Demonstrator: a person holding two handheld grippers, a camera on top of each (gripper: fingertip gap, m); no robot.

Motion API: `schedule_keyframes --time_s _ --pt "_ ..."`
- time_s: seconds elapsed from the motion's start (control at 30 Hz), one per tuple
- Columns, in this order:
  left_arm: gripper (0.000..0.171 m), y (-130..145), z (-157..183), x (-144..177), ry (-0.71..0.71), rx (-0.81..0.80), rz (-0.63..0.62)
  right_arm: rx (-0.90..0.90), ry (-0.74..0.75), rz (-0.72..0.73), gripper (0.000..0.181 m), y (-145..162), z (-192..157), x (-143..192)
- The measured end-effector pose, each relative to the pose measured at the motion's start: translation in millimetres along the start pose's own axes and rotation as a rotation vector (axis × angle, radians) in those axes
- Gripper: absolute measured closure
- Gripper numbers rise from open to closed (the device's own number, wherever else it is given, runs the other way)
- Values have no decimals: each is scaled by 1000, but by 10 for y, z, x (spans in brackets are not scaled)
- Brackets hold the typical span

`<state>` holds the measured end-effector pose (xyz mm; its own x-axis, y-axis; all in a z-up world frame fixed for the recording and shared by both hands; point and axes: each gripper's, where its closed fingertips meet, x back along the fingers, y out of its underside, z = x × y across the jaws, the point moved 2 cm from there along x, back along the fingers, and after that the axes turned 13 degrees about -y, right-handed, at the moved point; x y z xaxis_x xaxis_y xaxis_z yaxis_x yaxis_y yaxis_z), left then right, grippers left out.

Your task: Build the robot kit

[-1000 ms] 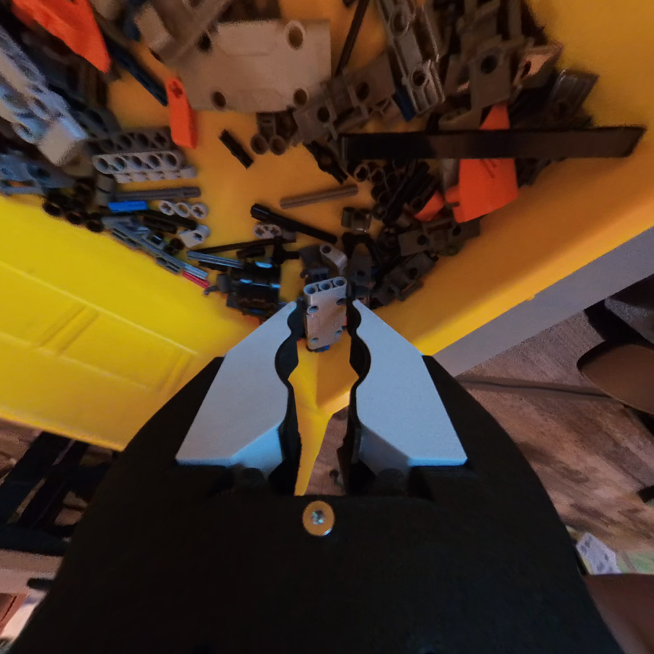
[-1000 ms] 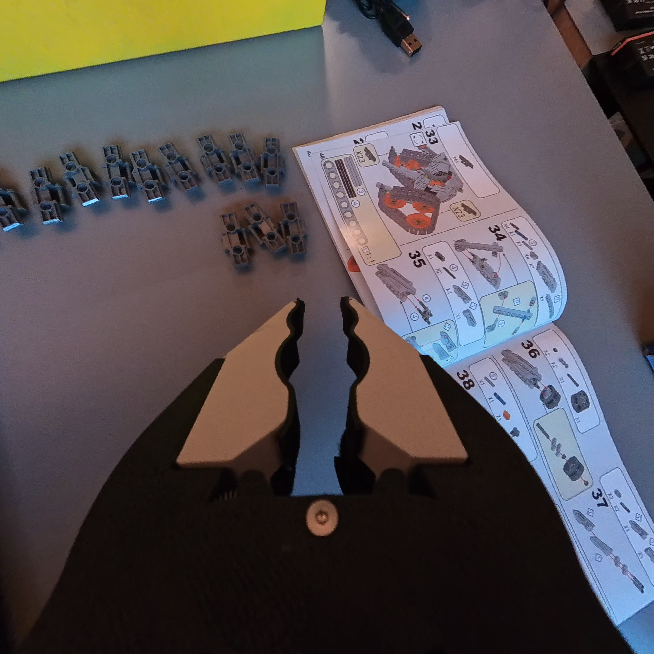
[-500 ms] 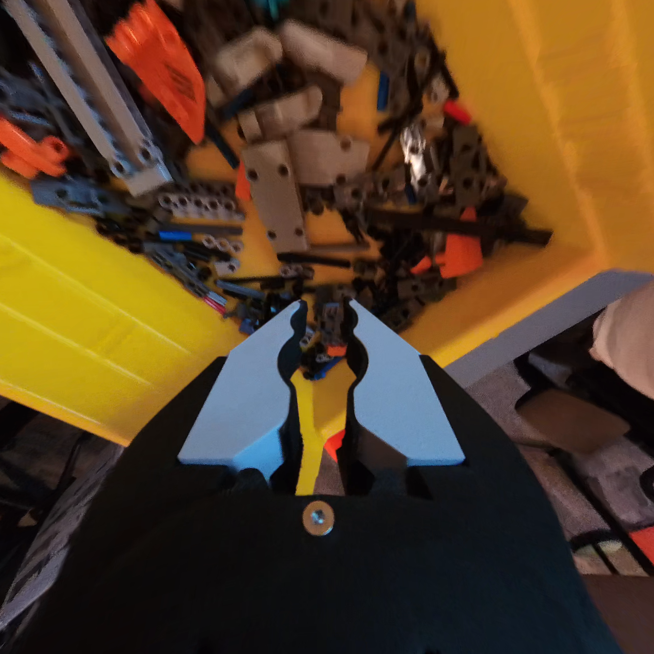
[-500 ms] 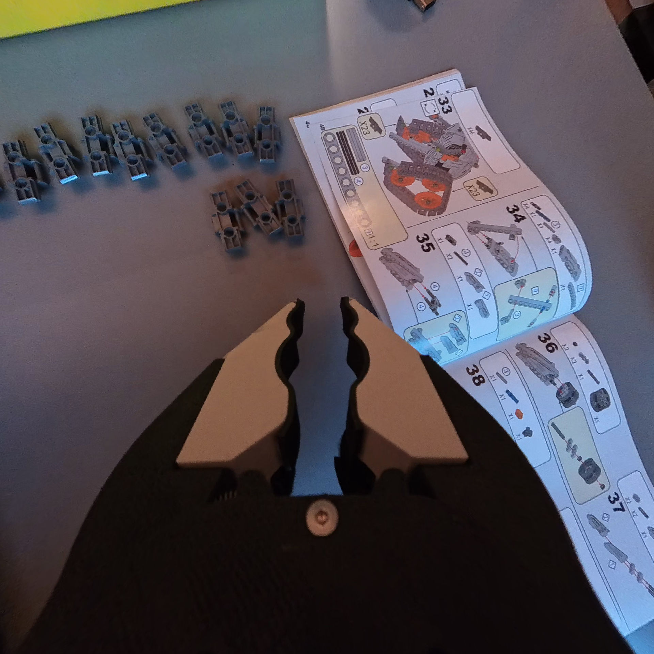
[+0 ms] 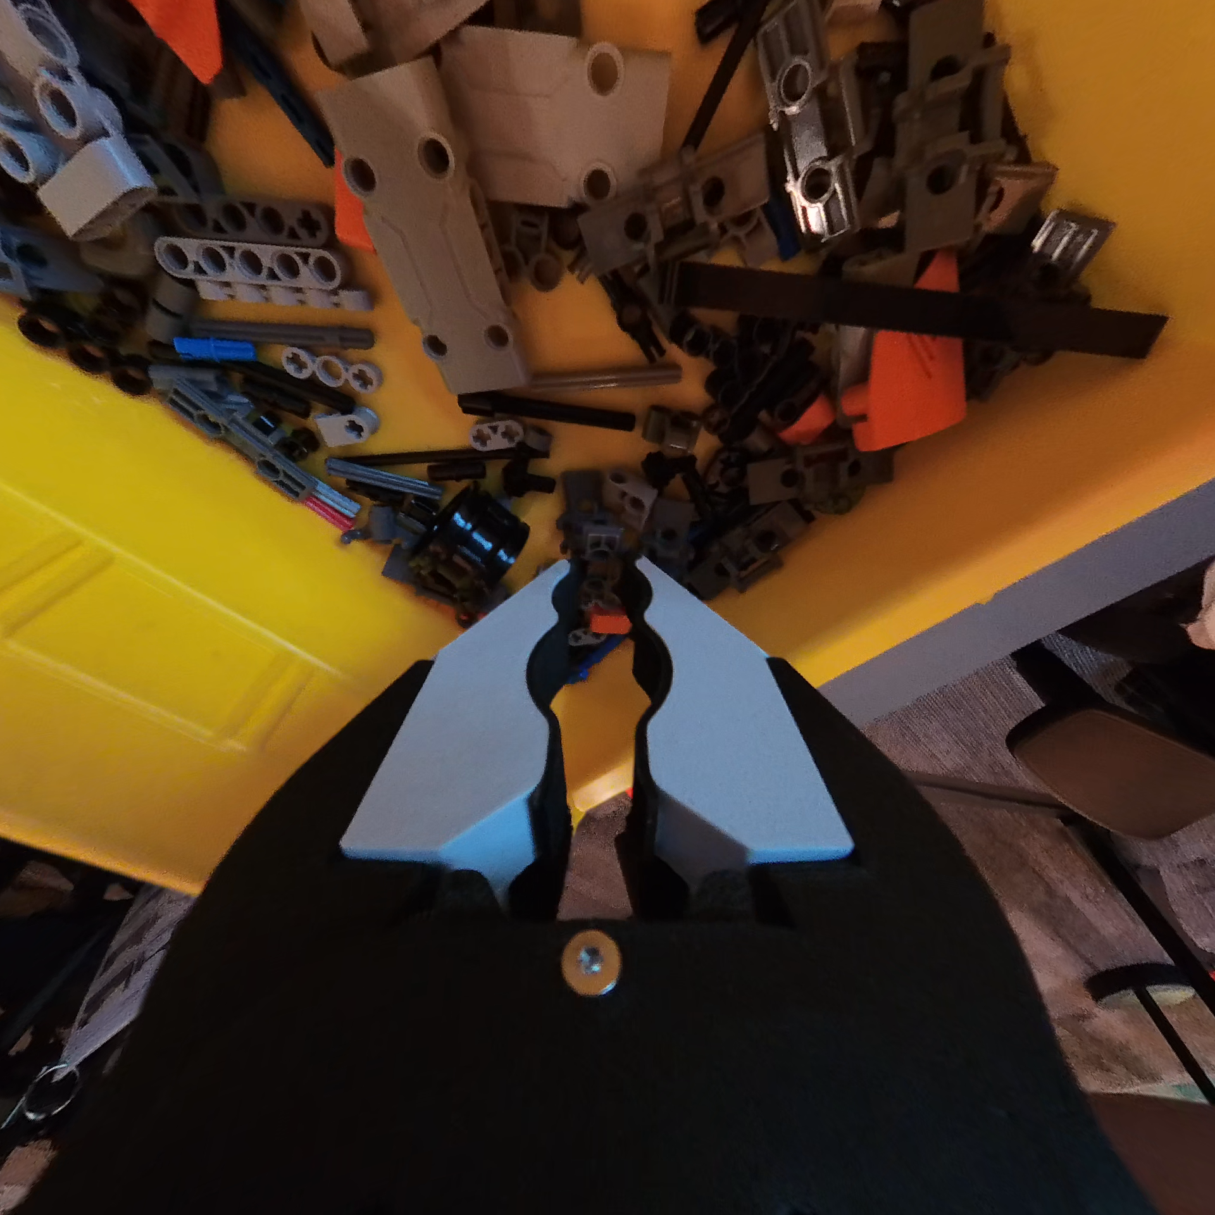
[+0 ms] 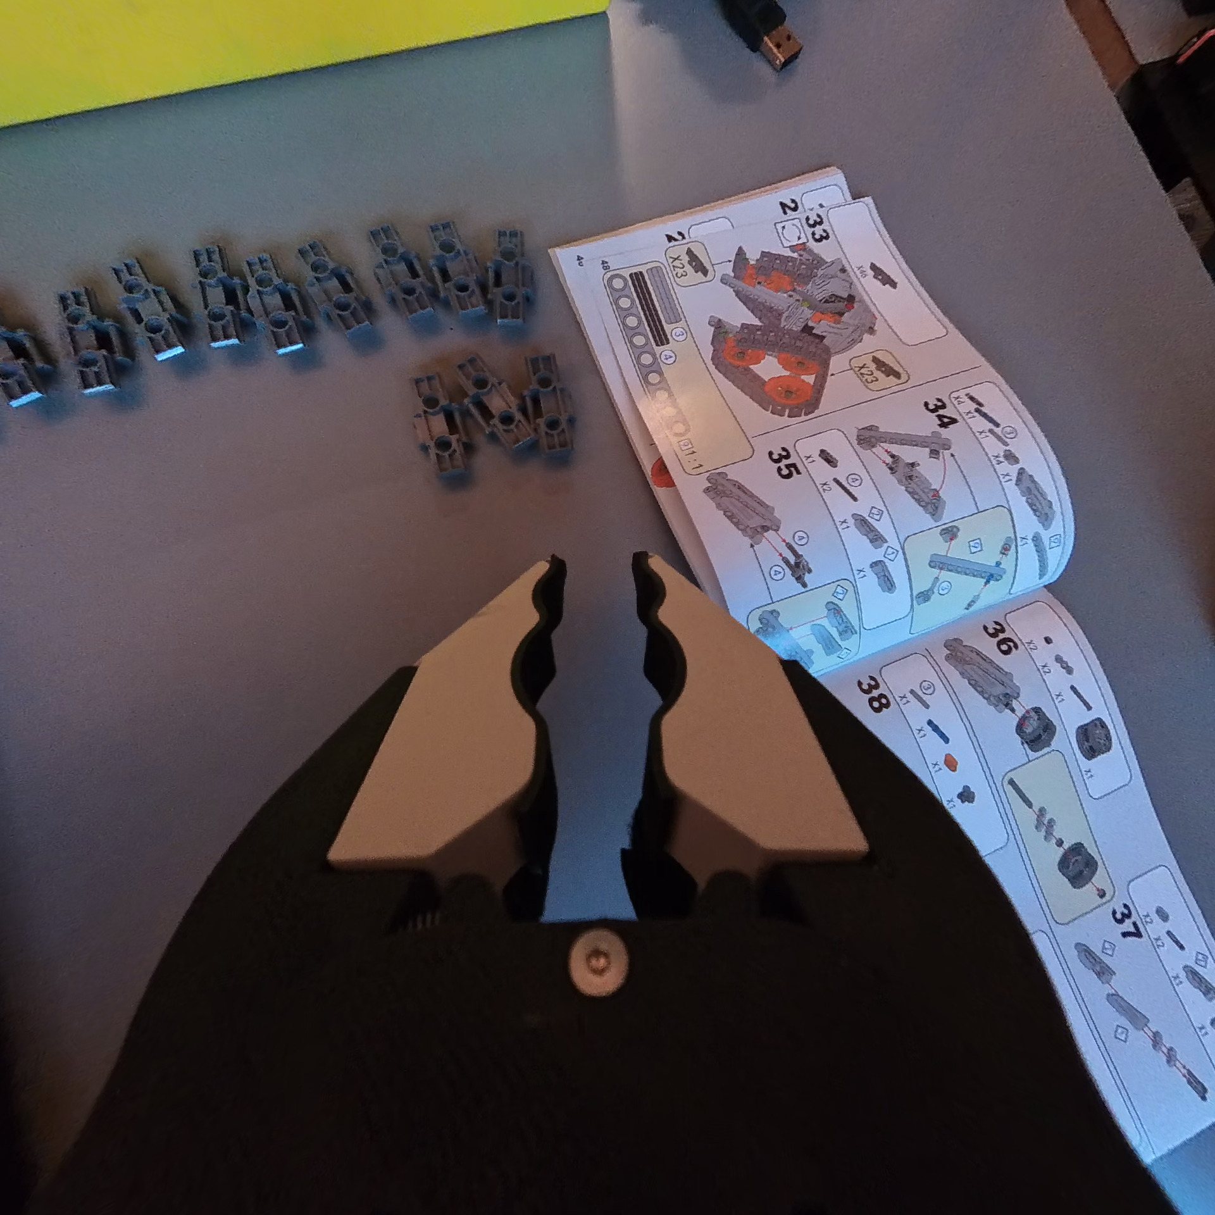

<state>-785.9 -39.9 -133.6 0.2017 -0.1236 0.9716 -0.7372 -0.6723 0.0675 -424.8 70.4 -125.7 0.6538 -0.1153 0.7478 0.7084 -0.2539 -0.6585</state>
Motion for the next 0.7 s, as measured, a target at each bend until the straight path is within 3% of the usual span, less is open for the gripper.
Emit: schedule_keyframes --time_s 0.1,0.3,0.5,0.7 --pt "171 11 -29 148 0 22 36 1 0 8 160 -12 -5 25" --pt "171 -162 -53 555 30 78 201 1 0 11 160 -16 -5 36" --pt "154 19 -89 155 -42 39 19 9 2 -1 160 26 -13 49" --pt "152 33 -102 -25 -77 25 -21 20 2 10 160 -12 -39 75"
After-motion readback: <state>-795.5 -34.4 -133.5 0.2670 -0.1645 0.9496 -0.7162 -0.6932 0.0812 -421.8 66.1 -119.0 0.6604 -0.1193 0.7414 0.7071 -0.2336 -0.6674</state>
